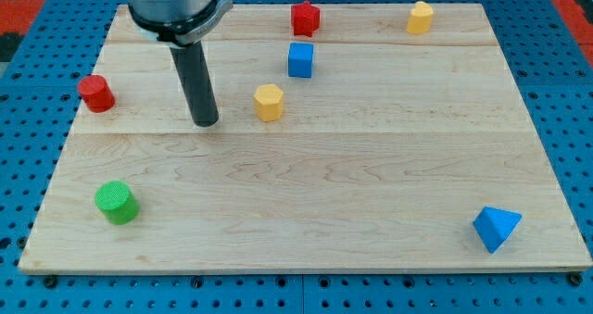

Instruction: Push the red circle towards the yellow hexagon

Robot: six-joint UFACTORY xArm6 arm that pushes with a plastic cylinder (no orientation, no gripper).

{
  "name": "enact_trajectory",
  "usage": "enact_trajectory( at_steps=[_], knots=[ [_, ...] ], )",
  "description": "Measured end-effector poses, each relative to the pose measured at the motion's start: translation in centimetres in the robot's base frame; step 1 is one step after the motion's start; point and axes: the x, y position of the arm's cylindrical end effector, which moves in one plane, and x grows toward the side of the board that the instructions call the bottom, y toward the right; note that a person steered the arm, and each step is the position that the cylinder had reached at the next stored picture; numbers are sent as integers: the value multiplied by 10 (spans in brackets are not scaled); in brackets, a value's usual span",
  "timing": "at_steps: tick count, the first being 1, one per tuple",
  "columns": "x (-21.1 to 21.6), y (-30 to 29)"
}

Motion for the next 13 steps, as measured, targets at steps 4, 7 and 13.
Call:
enact_trajectory(
  at_steps=[4, 7, 13],
  knots=[
    [6, 3],
    [3, -187],
    [-4, 5]
  ],
)
